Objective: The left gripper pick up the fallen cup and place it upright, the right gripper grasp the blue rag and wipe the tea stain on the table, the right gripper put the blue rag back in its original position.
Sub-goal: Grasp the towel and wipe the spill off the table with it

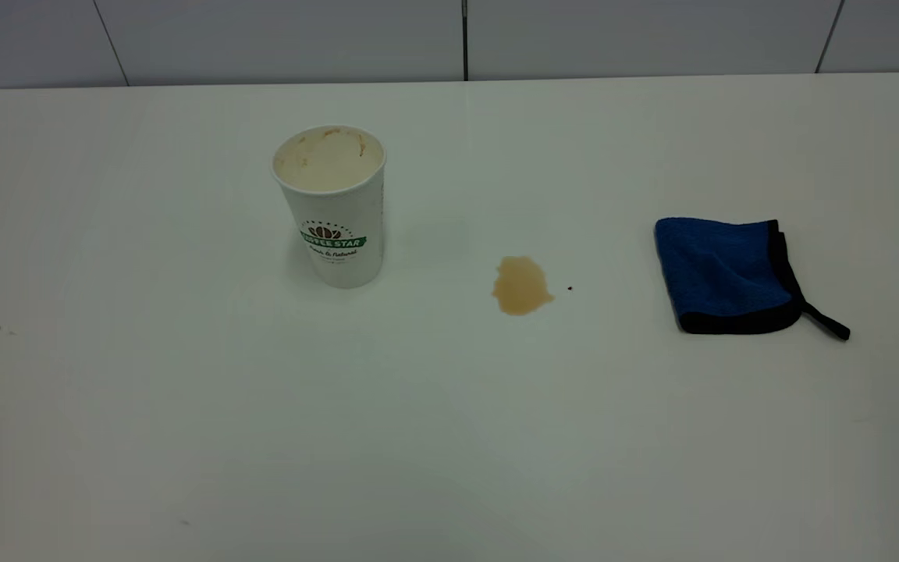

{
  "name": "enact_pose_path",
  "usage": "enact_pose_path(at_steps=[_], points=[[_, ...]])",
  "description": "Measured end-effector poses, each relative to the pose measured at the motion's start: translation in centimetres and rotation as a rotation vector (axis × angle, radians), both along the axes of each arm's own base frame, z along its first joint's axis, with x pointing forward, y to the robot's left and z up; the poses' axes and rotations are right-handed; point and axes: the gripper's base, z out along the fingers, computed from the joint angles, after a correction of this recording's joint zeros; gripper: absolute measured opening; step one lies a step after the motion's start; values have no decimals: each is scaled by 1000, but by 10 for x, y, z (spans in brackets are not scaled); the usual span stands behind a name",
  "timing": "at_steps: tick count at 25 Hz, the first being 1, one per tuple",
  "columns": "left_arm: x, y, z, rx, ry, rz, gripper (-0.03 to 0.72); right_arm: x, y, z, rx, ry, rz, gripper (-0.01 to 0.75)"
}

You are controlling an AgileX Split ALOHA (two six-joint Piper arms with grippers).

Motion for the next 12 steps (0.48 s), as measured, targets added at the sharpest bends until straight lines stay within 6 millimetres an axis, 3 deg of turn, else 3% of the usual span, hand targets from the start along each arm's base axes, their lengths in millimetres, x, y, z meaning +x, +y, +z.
enact_pose_path(at_steps=[12], points=[[0, 0, 0, -1, 0, 1, 512, 0, 0, 1, 0, -8, 1, 491]])
